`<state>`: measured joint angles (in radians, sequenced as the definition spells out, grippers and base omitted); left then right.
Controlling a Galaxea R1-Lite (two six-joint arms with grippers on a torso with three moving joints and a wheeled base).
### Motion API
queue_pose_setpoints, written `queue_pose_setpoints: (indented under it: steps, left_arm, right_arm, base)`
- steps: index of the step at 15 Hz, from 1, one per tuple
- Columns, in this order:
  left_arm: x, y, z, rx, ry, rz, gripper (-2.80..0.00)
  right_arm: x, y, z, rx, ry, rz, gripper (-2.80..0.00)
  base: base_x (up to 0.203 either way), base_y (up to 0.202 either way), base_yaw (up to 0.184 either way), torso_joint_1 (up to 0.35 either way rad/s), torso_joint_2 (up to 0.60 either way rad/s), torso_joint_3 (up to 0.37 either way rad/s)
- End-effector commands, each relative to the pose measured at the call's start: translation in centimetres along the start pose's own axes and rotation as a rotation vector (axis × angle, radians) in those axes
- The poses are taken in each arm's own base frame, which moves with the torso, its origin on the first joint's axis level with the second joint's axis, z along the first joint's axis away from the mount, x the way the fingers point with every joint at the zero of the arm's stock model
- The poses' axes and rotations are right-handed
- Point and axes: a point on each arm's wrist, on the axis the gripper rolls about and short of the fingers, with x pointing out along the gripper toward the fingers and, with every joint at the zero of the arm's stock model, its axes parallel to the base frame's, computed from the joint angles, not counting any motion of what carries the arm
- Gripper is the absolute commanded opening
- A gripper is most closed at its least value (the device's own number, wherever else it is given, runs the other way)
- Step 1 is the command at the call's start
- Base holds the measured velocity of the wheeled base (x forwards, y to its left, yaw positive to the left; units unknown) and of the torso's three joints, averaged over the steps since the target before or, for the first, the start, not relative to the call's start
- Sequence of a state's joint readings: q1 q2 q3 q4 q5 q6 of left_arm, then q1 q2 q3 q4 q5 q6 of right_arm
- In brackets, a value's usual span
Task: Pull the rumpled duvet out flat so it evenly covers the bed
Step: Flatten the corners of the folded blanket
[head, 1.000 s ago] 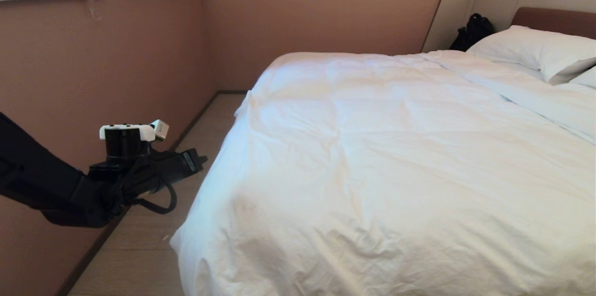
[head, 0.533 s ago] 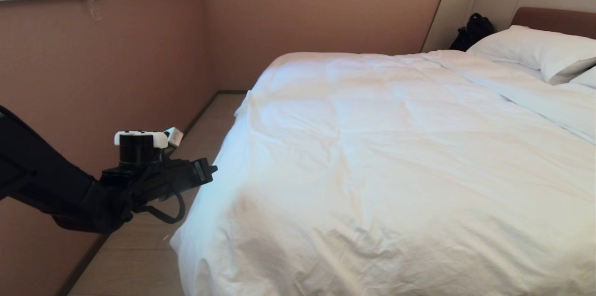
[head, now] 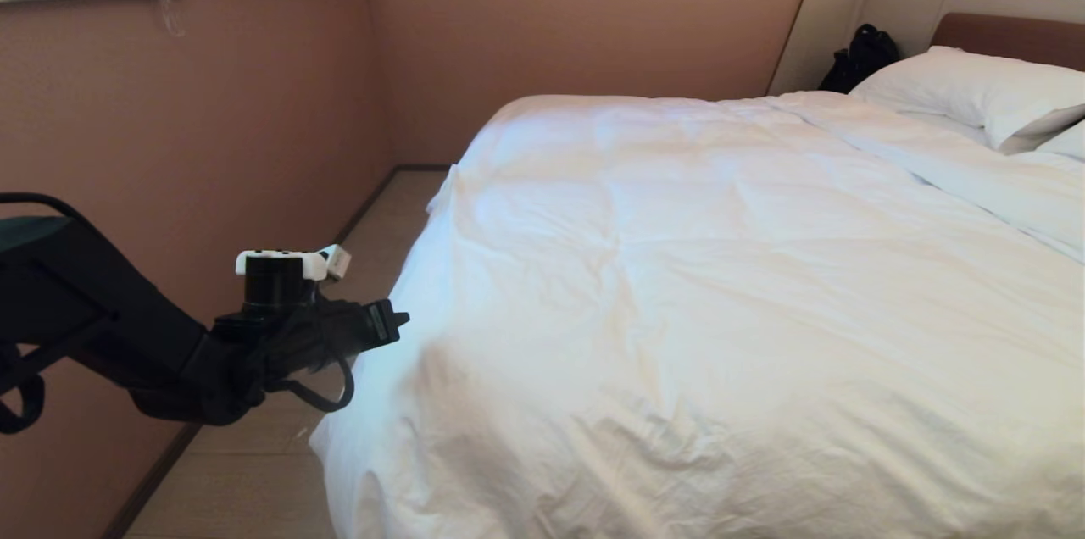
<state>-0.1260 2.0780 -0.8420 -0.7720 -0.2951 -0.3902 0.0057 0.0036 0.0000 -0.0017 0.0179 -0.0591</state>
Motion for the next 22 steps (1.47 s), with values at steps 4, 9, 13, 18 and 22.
queue_pose_setpoints:
  steps: [4,9,13,18,22]
  left_arm:
    - [2.7,1.8,-2.0,0.005,0.04,0.056,0.0]
    - [3.1,2.3,-2.8,0.04,0.062,0.068,0.0]
    - [3.5,2.6,-3.2,0.037,0.072,0.07,0.0]
    - [3.7,2.6,-3.7,0.04,0.092,0.07,0.0]
    - [3.9,2.3,-4.2,0.057,0.107,0.063,0.0]
  right_arm:
    - [0.0,0.0,0.0,-0.001,0.0,0.001,-2.8]
    - [0.0,0.0,0.0,-0.001,0.0,0.001,-2.8]
    - [0.0,0.0,0.0,-0.001,0.0,0.001,-2.8]
    - [0.0,0.0,0.0,-0.001,0.0,0.001,-2.8]
    - [0.0,0.0,0.0,-0.001,0.0,0.001,-2.8]
  base:
    - [0.0,0.0,0.0,0.0,0.0,0.0]
    - [0.0,0.0,0.0,0.0,0.0,0.0]
    - [0.0,0.0,0.0,0.0,0.0,0.0]
    - [0.0,0.0,0.0,0.0,0.0,0.0]
    - [0.0,0.0,0.0,0.0,0.0,0.0]
